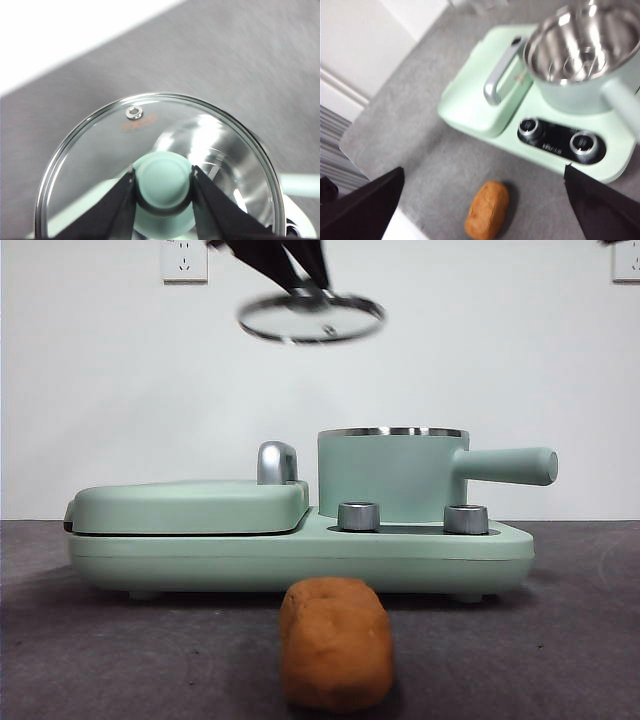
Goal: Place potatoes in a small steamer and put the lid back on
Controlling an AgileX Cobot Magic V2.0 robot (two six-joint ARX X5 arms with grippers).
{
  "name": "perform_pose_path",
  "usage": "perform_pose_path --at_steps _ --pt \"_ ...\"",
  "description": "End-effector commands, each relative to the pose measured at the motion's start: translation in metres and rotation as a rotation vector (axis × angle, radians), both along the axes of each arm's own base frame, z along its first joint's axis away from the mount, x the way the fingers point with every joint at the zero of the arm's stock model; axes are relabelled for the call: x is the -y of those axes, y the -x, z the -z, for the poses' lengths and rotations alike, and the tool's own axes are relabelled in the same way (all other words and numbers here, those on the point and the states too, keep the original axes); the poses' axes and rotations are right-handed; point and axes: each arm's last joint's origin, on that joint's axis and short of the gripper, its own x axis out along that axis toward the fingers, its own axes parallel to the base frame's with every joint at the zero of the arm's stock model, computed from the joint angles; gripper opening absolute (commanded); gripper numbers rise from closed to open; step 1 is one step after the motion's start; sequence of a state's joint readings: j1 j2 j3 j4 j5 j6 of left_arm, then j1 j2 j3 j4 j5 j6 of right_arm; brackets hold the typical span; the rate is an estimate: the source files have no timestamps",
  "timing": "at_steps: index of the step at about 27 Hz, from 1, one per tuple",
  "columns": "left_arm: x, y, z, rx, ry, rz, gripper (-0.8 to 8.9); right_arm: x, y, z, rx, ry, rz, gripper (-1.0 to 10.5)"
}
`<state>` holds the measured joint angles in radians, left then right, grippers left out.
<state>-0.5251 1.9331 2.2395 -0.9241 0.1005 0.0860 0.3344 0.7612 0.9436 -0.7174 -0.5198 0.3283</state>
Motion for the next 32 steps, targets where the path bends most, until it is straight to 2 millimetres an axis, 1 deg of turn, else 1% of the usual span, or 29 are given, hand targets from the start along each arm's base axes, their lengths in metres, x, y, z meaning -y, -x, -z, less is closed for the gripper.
perform_pose_path --at_steps 1,4,6,11,12,15,20,24,32 --pt "-0.020 0.003 -0.022 0.060 0.033 -0.042 0.16 -0.020 -0.005 0.001 -0.111 -0.008 0.046 5.1" --pt "-0.050 0.000 -0.032 0.075 0.038 -0.112 0.16 -0.058 -0.010 0.018 -0.199 0.095 0.026 5.1" --pt "-0.064 -0.002 -0.034 0.077 0.038 -0.149 0.16 -0.082 -0.010 0.030 -0.246 0.157 0.005 5.1" --pt "-0.086 -0.010 -0.034 0.060 0.053 -0.225 0.16 -0.123 -0.010 0.058 -0.328 0.267 -0.017 5.1" --pt "-0.090 -0.011 -0.034 0.058 0.057 -0.241 0.16 -0.131 -0.009 0.066 -0.350 0.297 -0.026 5.1" --pt "-0.099 -0.014 -0.034 0.060 0.057 -0.264 0.16 -0.149 -0.011 0.086 -0.413 0.367 -0.028 5.1" --pt "-0.108 -0.016 -0.034 0.059 0.058 -0.291 0.16 -0.172 -0.016 0.114 -0.456 0.433 -0.047 5.1" --pt "-0.111 -0.017 -0.034 0.056 0.064 -0.304 0.16 -0.186 -0.021 0.129 -0.449 0.430 -0.058 5.1" --pt "-0.113 -0.018 -0.034 0.055 0.068 -0.311 0.16 -0.196 -0.028 0.155 -0.483 0.492 -0.048 5.1"
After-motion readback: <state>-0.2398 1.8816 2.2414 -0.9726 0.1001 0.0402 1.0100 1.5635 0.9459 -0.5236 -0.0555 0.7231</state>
